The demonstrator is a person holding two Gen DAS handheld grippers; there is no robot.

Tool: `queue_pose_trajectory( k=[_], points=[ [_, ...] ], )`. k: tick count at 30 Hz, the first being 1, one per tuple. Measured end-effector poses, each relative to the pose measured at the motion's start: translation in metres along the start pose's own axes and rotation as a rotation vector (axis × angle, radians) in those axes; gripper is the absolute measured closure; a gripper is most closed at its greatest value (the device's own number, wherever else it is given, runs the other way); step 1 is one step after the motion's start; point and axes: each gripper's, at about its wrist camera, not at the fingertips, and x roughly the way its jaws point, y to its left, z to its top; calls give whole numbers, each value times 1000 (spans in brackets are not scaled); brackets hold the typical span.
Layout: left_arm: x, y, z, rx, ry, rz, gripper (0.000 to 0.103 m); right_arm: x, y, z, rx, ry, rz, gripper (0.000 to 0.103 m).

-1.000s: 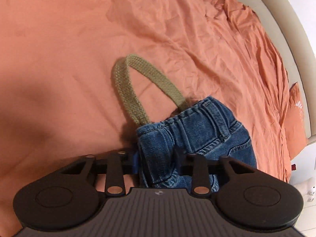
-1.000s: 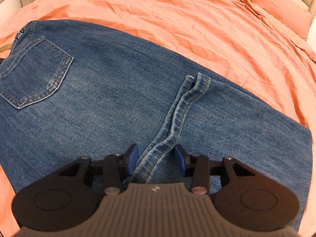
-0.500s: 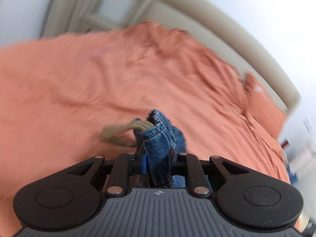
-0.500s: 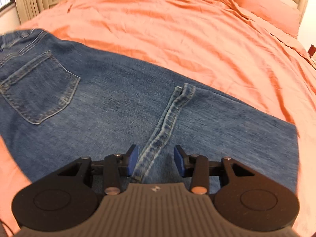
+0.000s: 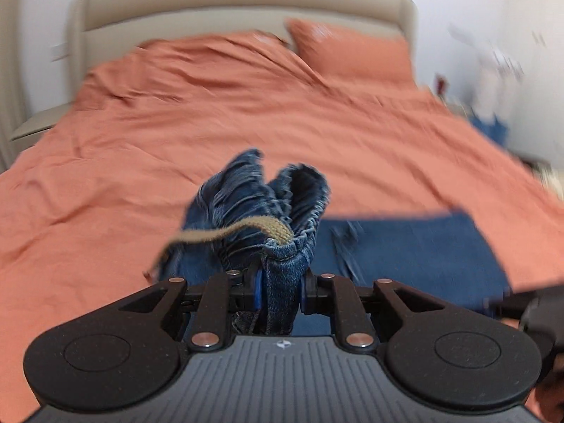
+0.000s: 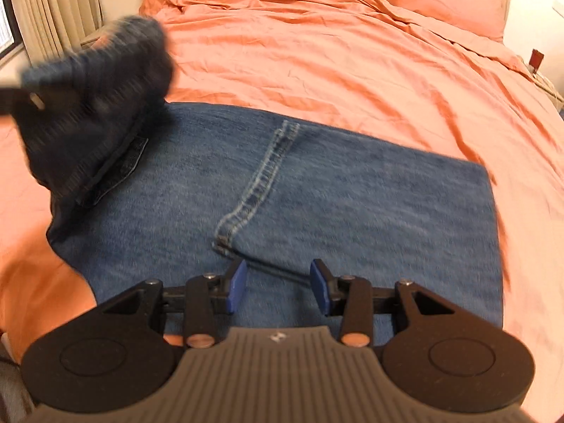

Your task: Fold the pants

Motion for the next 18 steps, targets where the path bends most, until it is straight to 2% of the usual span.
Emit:
queue_pose_trajectory(
  k=[3, 6, 8, 10, 15, 18],
  points=[
    [24, -30, -20, 80, 115, -22, 81, -2, -8, -12, 32, 9, 10, 66],
    [42, -41, -38, 107, 213, -45, 78, -1, -15, -22, 67, 20, 19, 66],
    [49, -37, -42, 70, 263, -98, 66, -2, -18, -27, 72, 20, 25, 66],
    [56, -29, -41, -8, 310, -170, 59, -4, -20, -31, 70, 17, 30, 66],
    [49, -5, -32, -155, 322, -251, 53, -10, -18, -30, 73, -1, 37, 66],
    [31, 6, -22, -165, 276, -289, 50, -16, -14, -26, 73, -25, 43, 66]
  ],
)
